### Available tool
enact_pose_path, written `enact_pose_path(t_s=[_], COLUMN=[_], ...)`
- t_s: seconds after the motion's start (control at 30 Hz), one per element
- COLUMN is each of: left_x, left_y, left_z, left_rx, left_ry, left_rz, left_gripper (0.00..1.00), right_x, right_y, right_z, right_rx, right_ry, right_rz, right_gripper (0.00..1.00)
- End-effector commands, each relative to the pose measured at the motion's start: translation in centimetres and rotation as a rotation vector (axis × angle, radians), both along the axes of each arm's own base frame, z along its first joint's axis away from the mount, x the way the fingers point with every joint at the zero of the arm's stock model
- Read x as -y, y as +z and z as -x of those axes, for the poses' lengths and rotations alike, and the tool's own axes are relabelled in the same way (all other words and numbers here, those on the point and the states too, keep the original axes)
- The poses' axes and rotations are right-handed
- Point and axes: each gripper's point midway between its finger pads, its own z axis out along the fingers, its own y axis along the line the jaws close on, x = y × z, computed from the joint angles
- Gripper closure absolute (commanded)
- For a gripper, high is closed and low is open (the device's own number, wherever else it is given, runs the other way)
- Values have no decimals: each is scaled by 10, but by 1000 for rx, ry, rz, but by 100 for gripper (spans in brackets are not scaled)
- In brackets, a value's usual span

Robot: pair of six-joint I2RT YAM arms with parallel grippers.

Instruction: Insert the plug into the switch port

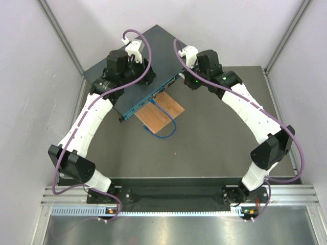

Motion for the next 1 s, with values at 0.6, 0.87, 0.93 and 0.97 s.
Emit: enact_pose_path(t_s=[0.6, 0.87, 0.93, 0.97], left_x=[-1, 0, 1, 1], left_y=[4, 2, 2, 2], left_z=[1, 0, 0, -1], left_rx=[4, -3, -6, -6], left_ry=[-3, -5, -8, -9], left_rz=[25, 28, 30, 32], left_gripper=[41, 41, 41, 41], right_x=[-23, -26, -28, -29], right_y=[43, 36, 33, 30], right_z=[-2, -5, -7, -8], right_rx=[85, 75, 73, 68], right_ry=[29, 37, 40, 42], right_rz=[-90, -84, -84, -84], right_gripper=[100, 100, 100, 100])
